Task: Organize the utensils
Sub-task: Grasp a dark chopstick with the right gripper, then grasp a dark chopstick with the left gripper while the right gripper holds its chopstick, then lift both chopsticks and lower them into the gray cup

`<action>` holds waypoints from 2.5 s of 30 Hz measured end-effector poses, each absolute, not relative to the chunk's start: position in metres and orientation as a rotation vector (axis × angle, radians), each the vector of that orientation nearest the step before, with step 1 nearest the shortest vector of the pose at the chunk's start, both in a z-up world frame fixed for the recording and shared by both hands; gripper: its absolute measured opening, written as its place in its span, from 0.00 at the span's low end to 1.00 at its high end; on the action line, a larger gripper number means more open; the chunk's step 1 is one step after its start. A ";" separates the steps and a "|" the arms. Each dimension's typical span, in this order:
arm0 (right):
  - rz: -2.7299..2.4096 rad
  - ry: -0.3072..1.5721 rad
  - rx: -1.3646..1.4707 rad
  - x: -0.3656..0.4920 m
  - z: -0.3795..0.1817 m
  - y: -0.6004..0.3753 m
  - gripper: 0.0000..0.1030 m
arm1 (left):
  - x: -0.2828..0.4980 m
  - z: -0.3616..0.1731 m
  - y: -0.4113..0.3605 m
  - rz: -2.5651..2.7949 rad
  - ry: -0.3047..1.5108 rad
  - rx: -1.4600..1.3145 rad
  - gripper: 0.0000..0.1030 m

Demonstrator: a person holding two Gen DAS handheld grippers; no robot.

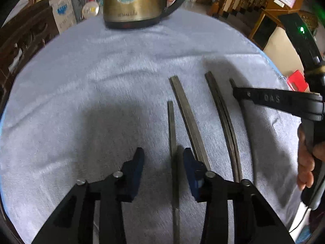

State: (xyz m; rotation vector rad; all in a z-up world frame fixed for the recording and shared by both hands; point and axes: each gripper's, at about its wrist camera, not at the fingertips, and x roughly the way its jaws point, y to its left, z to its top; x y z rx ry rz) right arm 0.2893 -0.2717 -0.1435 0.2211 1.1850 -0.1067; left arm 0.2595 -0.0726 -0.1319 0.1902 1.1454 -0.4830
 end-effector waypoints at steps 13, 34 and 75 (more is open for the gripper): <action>-0.015 1.214 0.382 0.273 -0.133 -0.317 0.20 | 0.278 -0.127 -0.078 -0.435 1.195 0.189 0.26; 0.005 1.067 0.215 0.240 -0.113 -0.289 0.07 | 0.277 -0.104 -0.053 -0.312 1.066 0.052 0.05; 0.084 0.248 0.159 -0.019 0.102 -0.222 0.07 | 0.036 0.117 0.006 -0.378 0.405 -0.163 0.05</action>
